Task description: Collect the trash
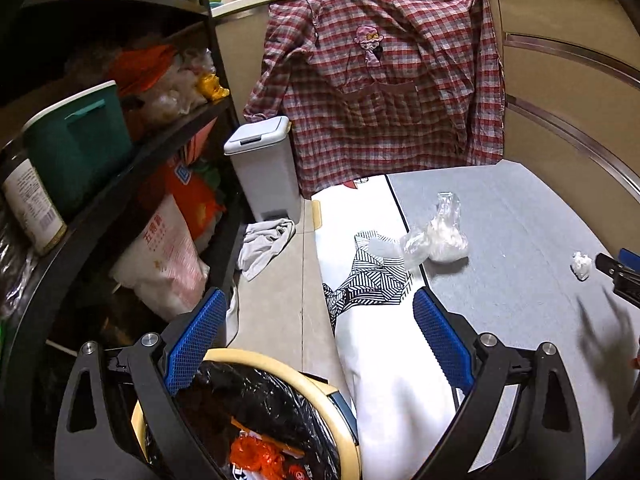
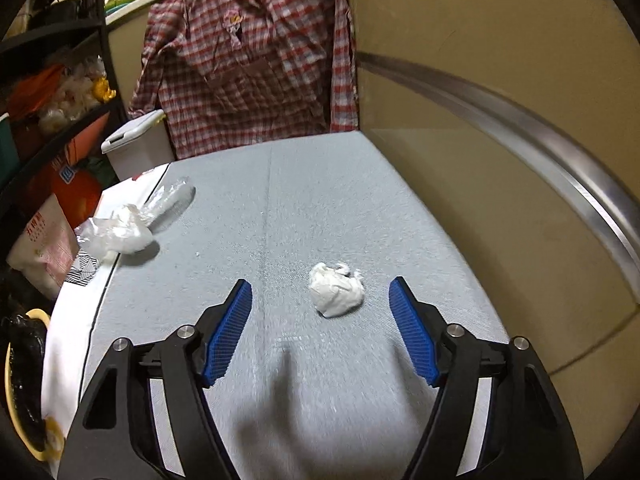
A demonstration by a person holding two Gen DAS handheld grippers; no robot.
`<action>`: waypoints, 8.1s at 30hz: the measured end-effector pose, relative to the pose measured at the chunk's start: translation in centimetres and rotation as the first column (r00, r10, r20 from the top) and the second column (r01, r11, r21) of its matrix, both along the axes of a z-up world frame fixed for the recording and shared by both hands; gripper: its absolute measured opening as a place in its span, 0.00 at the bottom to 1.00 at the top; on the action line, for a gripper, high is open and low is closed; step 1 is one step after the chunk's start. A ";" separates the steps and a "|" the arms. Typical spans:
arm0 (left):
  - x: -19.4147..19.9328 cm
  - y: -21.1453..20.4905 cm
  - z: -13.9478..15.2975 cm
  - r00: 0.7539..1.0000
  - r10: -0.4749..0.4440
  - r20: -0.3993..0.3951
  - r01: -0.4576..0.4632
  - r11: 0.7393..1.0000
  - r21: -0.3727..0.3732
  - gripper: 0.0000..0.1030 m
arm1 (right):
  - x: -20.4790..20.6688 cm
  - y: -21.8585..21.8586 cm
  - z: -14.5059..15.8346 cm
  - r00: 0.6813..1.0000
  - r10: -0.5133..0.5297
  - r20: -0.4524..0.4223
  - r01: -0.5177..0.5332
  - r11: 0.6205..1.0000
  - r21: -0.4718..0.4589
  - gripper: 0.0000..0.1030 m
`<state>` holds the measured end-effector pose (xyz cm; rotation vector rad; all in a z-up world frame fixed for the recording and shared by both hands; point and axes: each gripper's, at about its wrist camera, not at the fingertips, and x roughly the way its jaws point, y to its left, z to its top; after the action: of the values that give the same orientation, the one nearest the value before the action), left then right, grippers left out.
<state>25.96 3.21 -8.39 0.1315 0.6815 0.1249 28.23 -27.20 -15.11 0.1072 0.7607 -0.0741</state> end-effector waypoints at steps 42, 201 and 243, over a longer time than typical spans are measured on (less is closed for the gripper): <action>5.5 -3.7 -3.3 0.976 -0.187 0.109 0.203 0.965 -0.167 0.89 | -2.5 -0.6 4.5 0.987 -0.110 0.113 0.088 0.979 0.184 0.18; -18.9 0.7 9.2 0.932 -0.062 0.356 0.094 0.993 -0.073 0.93 | -22.8 15.6 15.0 0.894 0.125 0.430 -0.073 0.988 -0.136 0.95; -18.4 0.4 9.0 0.926 -0.047 0.374 0.083 0.993 -0.080 0.93 | -24.2 13.8 15.4 0.877 0.068 0.476 -0.007 0.992 -0.129 0.95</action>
<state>7.59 3.64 0.59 0.0365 0.3019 0.0508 4.08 -13.43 0.28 -0.0099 0.2574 -0.0541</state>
